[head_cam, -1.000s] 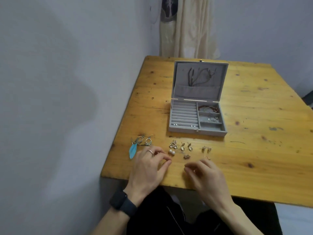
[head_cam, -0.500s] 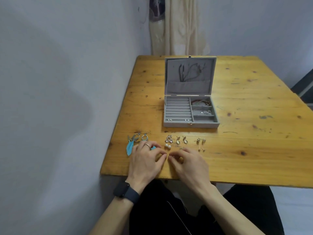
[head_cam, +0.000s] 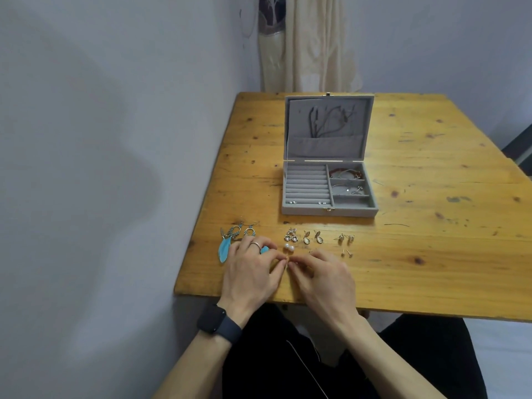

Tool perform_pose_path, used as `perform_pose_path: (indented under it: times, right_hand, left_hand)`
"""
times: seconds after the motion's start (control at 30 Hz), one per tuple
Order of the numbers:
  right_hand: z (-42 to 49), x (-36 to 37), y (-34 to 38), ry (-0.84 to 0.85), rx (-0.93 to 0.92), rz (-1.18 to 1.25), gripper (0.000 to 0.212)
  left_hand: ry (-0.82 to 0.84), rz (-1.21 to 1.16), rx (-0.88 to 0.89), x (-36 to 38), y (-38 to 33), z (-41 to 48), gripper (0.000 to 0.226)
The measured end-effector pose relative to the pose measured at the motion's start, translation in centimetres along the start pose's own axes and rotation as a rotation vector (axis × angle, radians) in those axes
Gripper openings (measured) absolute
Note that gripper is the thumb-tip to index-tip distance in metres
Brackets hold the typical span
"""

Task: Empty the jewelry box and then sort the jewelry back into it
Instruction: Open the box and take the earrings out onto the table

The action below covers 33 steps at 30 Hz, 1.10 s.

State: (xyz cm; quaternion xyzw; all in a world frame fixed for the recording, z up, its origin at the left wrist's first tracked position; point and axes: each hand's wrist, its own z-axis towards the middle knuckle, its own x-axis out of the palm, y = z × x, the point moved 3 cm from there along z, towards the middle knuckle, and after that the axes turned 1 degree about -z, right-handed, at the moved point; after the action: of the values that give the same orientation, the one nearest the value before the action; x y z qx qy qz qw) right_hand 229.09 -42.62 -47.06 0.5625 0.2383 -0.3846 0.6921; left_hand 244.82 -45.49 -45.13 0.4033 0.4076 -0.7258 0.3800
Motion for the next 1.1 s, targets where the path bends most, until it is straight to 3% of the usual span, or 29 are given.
perform_pose_path:
  times: [0.3, 0.53, 0.73, 1.1]
  right_hand:
    - [0.0, -2.6, -0.6, 0.021, 0.000, 0.194, 0.015]
    - [7.2, -6.0, -0.4, -0.077, -0.050, 0.129, 0.011]
    - [13.6, -3.5, -0.8, 0.070, -0.033, -0.072, 0.019]
    - [17.4, -1.3, -1.4, 0.348, 0.010, -0.155, 0.022]
  left_hand:
    - [-0.031, -0.047, 0.007, -1.4, 0.4, 1.1, 0.015]
    - [-0.057, -0.069, -0.060, -3.1, 0.4, 7.7, 0.014]
    - [0.163, 0.006, -0.131, -0.7, -0.5, 12.9, 0.022]
    - [0.302, 0.034, -0.205, 0.1, -0.4, 15.3, 0.021]
